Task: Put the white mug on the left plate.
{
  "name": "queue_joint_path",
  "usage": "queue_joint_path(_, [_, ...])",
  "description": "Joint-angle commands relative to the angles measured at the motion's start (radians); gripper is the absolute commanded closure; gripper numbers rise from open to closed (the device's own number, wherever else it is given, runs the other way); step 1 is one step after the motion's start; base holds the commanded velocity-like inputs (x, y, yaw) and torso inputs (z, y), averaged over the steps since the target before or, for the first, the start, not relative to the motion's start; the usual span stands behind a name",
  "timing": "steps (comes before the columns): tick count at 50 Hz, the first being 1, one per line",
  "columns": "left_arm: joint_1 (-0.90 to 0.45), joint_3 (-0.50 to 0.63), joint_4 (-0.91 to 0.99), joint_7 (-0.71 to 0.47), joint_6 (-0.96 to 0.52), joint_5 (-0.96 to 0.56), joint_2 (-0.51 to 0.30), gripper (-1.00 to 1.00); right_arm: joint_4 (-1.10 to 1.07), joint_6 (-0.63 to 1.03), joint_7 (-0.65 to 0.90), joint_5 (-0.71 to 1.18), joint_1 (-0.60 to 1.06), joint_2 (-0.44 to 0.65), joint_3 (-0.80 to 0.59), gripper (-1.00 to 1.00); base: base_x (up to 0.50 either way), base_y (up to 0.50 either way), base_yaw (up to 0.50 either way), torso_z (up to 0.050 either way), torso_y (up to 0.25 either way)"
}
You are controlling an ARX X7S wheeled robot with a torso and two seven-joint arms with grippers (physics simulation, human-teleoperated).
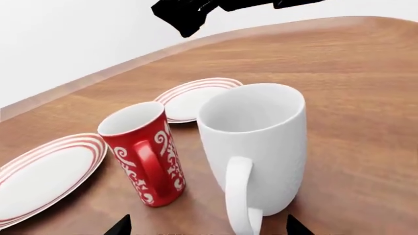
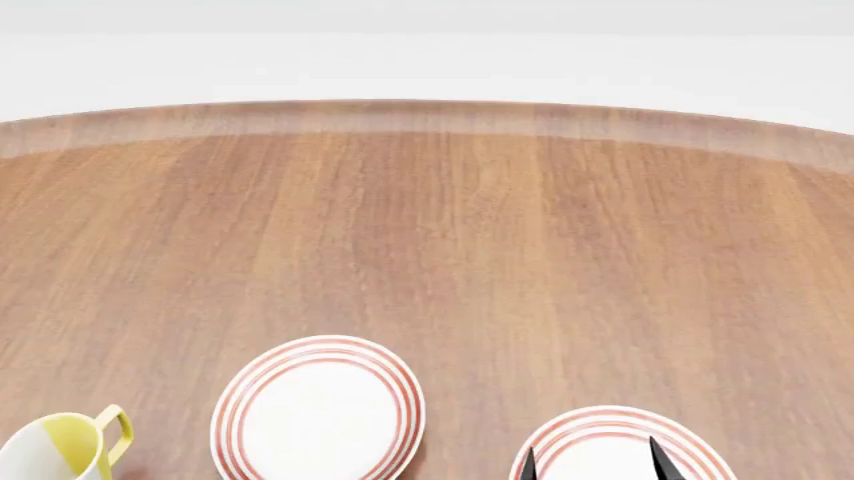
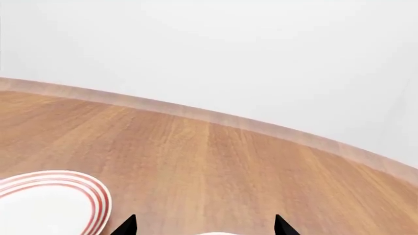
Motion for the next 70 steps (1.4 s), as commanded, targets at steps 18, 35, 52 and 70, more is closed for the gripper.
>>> queue_joint_path(18, [-0.09, 0.064, -0.039, 0.076, -0.058, -0.021, 0.034, -1.0, -0.011, -0.005, 0.01, 0.006, -0.001, 0.011, -0.011, -1.0, 0.0, 0.0, 0.0, 0.0, 0.0])
queue_joint_path(35, [-0.112, 0.078, -0.073, 0.09, -0.051, -0.024, 0.046, -1.0, -0.026, 0.007, 0.018, 0.01, 0.0, 0.016, -0.016, -1.0, 0.0, 0.0, 0.0, 0.0, 0.0])
queue_joint_path(52, [-0.151, 0.089, -0.108, 0.102, -0.063, -0.028, 0.068, -1.0, -0.035, 0.017, 0.024, 0.018, 0.008, 0.023, -0.016, -1.0, 0.0, 0.0, 0.0, 0.0, 0.0])
queue_joint_path(70, [-0.182, 0.107, -0.15, 0.12, -0.056, -0.036, 0.093, -1.0, -0.055, 0.031, 0.032, 0.024, 0.013, 0.029, -0.018, -1.0, 0.0, 0.0, 0.0, 0.0, 0.0])
